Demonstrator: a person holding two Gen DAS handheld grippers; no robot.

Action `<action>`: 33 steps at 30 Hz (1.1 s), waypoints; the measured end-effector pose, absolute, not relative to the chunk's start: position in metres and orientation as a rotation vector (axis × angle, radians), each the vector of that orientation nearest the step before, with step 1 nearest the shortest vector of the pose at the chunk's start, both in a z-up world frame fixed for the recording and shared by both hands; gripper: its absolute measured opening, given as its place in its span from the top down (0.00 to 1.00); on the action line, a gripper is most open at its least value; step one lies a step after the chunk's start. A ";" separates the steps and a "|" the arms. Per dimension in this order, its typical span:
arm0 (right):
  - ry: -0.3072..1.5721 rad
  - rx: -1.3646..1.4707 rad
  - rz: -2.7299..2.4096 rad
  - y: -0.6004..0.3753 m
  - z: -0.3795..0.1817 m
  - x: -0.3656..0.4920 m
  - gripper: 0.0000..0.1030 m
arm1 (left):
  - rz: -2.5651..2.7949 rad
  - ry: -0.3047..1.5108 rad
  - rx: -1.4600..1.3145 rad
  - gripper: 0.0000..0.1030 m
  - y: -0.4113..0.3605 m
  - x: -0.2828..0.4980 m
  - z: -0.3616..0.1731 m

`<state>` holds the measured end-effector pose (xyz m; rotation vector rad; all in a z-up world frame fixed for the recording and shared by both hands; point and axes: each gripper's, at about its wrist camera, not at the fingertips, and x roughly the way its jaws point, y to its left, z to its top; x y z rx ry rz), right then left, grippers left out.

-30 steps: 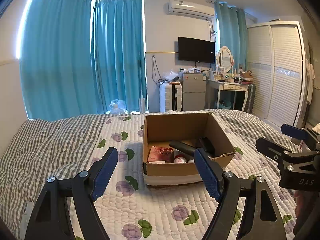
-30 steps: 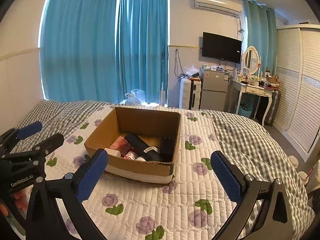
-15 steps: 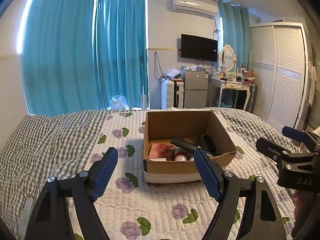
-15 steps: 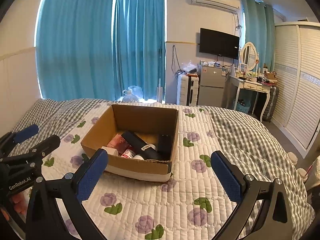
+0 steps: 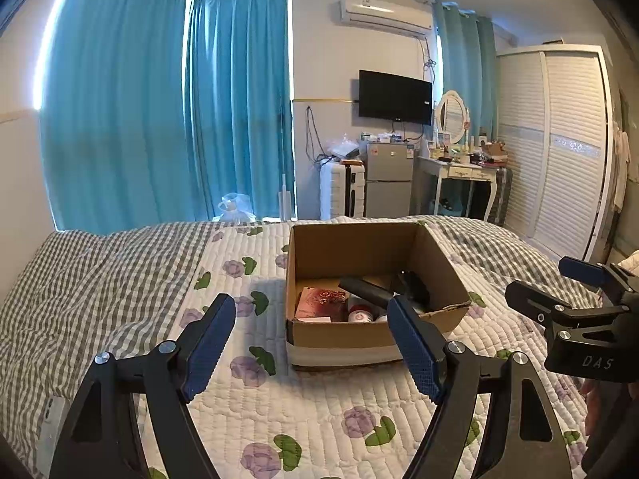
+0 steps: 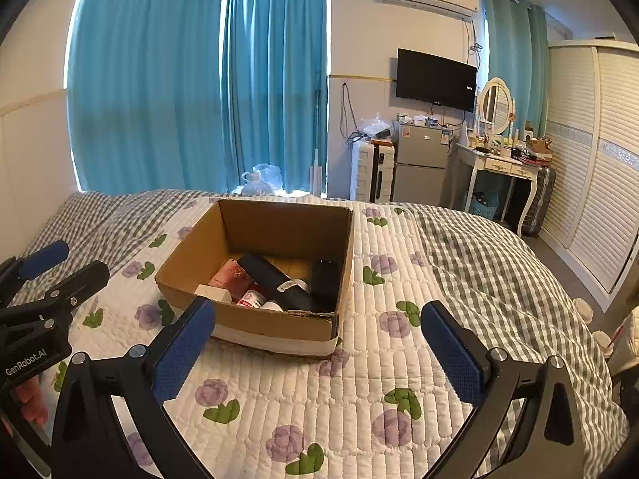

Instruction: Organize rigid objects

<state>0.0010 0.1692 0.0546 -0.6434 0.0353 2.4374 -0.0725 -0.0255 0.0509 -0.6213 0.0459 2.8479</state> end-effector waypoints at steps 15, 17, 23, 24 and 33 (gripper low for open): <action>0.033 -0.655 2.427 0.170 0.053 0.000 0.00 | 2.843 0.049 -0.629 0.21 -0.028 -0.073 0.050; 0.034 -0.661 2.426 0.170 0.053 -0.001 0.00 | 2.844 0.054 -0.632 0.21 -0.028 -0.073 0.050; 0.036 -0.670 2.422 0.169 0.051 -0.002 0.00 | 2.845 0.061 -0.639 0.21 -0.027 -0.072 0.049; 0.035 -0.670 2.422 0.170 0.050 -0.002 0.00 | 2.844 0.063 -0.637 0.21 -0.027 -0.072 0.049; 0.030 -0.672 2.419 0.169 0.050 -0.003 0.00 | 2.838 0.056 -0.636 0.21 -0.026 -0.072 0.049</action>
